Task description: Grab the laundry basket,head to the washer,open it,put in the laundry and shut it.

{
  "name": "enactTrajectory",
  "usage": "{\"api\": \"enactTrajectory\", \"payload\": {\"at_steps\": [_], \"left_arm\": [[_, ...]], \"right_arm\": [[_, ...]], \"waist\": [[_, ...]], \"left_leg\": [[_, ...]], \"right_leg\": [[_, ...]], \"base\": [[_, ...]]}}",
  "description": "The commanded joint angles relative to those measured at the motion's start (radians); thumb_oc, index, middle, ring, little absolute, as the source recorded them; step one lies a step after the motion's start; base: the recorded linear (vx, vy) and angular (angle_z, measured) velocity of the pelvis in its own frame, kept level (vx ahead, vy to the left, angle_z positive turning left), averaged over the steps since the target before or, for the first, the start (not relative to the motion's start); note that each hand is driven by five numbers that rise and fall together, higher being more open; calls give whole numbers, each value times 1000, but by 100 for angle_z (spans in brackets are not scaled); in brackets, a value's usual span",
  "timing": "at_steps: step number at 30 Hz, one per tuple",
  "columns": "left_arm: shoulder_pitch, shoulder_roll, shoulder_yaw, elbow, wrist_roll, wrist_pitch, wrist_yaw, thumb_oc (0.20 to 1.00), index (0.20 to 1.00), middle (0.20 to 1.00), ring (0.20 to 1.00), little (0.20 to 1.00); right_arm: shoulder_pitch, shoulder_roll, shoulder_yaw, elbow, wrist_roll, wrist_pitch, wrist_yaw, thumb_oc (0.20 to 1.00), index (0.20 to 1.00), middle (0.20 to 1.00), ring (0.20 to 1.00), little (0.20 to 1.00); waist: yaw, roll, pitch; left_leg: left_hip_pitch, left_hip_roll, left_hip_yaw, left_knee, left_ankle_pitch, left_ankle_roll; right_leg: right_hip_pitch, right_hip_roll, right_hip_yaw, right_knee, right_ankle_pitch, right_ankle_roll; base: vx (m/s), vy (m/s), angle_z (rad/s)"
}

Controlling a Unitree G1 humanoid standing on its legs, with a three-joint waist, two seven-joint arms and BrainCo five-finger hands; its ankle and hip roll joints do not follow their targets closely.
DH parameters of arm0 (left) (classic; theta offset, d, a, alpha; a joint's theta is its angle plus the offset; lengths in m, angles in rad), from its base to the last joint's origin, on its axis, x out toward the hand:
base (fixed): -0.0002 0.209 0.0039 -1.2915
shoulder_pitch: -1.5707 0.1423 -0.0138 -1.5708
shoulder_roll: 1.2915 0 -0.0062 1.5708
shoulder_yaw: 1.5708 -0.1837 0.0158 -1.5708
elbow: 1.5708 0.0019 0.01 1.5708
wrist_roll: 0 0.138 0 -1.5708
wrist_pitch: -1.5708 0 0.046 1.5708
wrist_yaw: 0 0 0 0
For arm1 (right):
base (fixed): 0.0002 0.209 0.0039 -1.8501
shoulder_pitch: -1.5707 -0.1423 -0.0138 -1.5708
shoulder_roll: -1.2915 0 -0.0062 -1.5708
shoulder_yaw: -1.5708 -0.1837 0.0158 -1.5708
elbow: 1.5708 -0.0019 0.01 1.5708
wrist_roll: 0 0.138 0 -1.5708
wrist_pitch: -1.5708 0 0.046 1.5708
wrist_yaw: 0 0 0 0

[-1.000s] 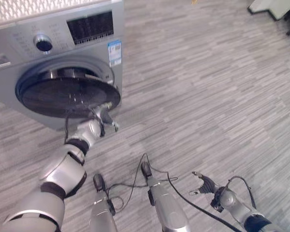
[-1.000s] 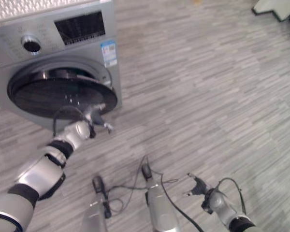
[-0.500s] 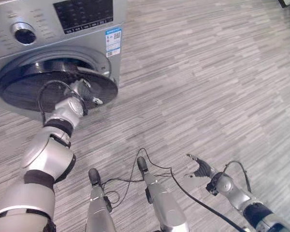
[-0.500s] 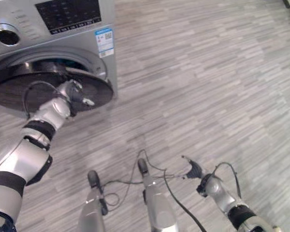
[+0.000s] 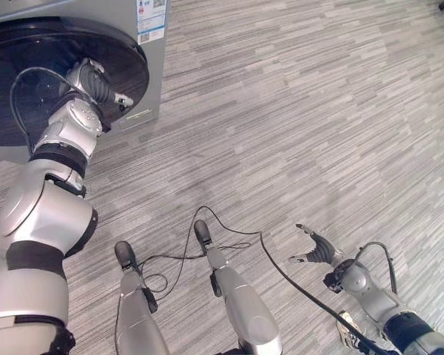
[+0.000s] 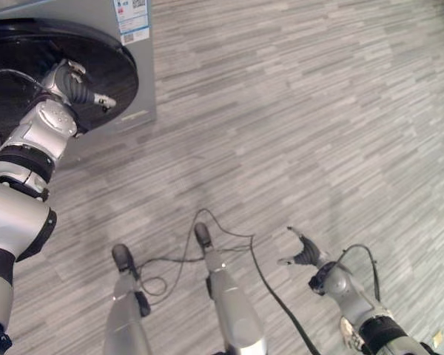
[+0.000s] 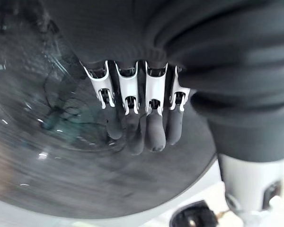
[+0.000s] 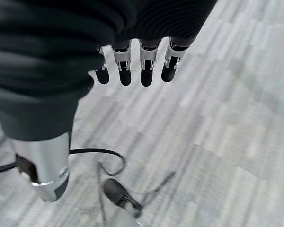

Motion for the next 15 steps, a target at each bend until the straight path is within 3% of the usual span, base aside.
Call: {"api": "enactTrajectory", "payload": {"at_steps": [1, 7, 8, 9, 10, 15], "left_arm": [[-22, 94, 93, -49, -34, -96, 119, 1000, 1000, 1000, 1000, 1000], [491, -44, 321, -320, -98, -155, 115, 1000, 1000, 1000, 1000, 1000], [491, -44, 321, -320, -98, -155, 115, 1000, 1000, 1000, 1000, 1000], [794, -130, 385, -492, -116, -202, 85, 1000, 1000, 1000, 1000, 1000], [797, -130, 387, -494, -116, -201, 85, 1000, 1000, 1000, 1000, 1000], [1180, -214, 374, -579, -146, -238, -59, 1000, 1000, 1000, 1000, 1000]], "right_arm": [[80, -15, -13, 39, -5, -39, -29, 1000, 1000, 1000, 1000, 1000], [113, 63, 22, 85, -42, -47, -23, 1000, 1000, 1000, 1000, 1000], [113, 63, 22, 85, -42, -47, -23, 1000, 1000, 1000, 1000, 1000], [142, 108, 14, 109, -69, -43, -7, 1000, 1000, 1000, 1000, 1000], [142, 108, 16, 109, -69, -43, -8, 1000, 1000, 1000, 1000, 1000], [152, 159, -1, 233, -85, -41, 16, 1000, 1000, 1000, 1000, 1000]], "waist": [[0, 30, -59], [60, 58, -84], [60, 58, -84], [105, 73, -92], [104, 72, -92], [179, 113, -126]], "left_leg": [[-15, -12, -25, 78, -53, 29], [82, -28, -9, 71, -86, 39], [82, -28, -9, 71, -86, 39], [144, -27, -7, 63, -101, 43], [146, -28, -7, 62, -101, 43], [248, -26, -43, 27, -96, 44]], "right_leg": [[85, -109, -1, 77, -106, 78], [126, -99, -28, 138, -149, 70], [126, -99, -28, 138, -149, 70], [171, -97, -52, 156, -175, 64], [173, -97, -52, 156, -175, 64], [273, -95, -97, 171, -228, 46]], "base": [[27, 58, 7], [39, 29, 4], [113, 11, 3], [90, 4, 6], [124, -16, -3], [118, -62, 20]]}}
